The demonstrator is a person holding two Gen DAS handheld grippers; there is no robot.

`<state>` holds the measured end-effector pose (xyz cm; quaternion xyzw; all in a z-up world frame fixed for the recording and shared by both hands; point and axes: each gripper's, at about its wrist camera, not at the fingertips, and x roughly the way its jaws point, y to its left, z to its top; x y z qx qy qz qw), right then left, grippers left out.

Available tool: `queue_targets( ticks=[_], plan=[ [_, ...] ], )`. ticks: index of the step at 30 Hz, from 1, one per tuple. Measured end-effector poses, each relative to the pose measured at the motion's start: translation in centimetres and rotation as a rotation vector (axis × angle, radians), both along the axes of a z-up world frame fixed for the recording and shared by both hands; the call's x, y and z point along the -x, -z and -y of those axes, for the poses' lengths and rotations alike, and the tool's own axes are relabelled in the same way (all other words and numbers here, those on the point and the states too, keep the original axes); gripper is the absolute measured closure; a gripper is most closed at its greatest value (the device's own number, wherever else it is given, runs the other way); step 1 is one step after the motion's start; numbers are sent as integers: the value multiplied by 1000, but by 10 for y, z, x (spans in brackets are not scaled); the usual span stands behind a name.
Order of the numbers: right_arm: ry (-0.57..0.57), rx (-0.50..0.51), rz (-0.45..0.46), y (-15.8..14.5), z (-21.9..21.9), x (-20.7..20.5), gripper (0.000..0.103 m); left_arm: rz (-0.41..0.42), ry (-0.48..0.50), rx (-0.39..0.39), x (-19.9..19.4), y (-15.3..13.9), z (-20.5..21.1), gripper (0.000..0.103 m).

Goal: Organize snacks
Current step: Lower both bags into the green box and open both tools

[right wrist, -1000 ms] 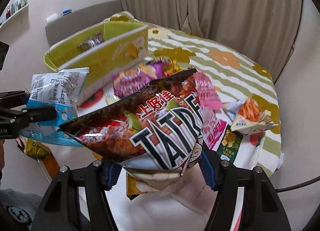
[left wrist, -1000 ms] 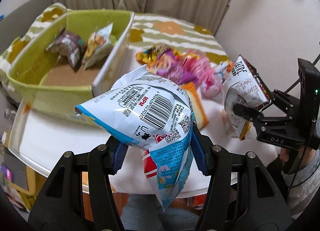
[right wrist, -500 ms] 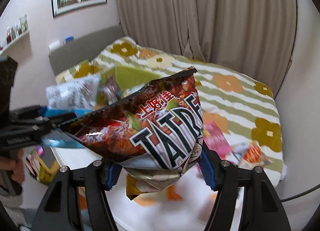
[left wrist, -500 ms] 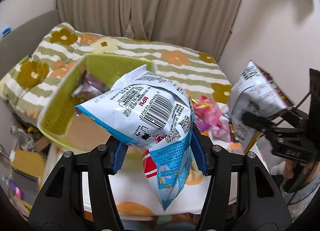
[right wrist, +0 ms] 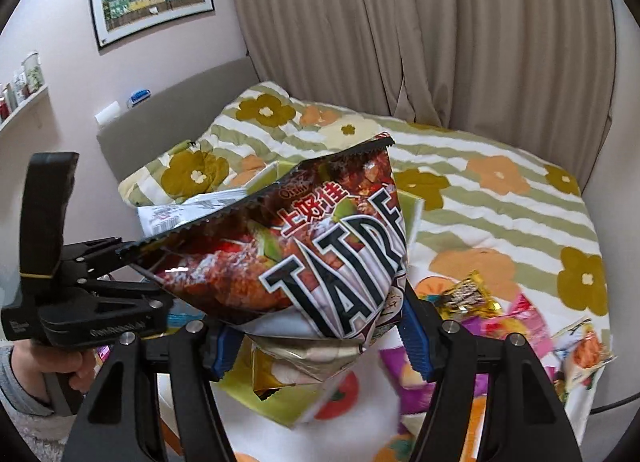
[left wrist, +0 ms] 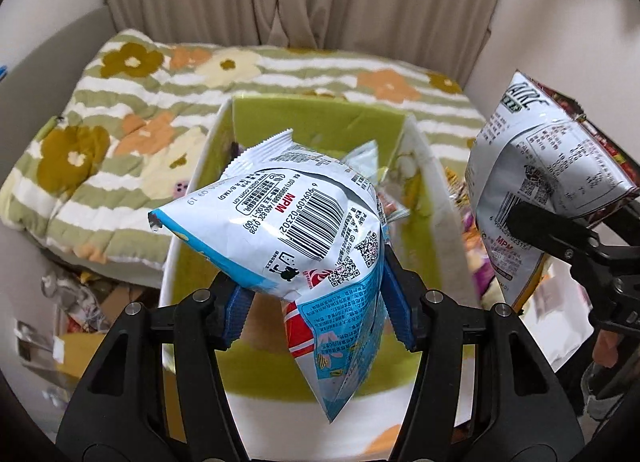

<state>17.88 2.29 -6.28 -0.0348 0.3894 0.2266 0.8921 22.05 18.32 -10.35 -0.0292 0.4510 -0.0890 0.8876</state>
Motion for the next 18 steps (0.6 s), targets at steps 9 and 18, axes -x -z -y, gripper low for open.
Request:
queue_targets(
  ticks=[9,18],
  plan=[
    [96,46,-104,27,-35,-17,40,-75,77,-38,-17,35,-22,5],
    [134,64,-196,44,-40,-20,40,-60,87,7,2,34,-42,5]
  ],
)
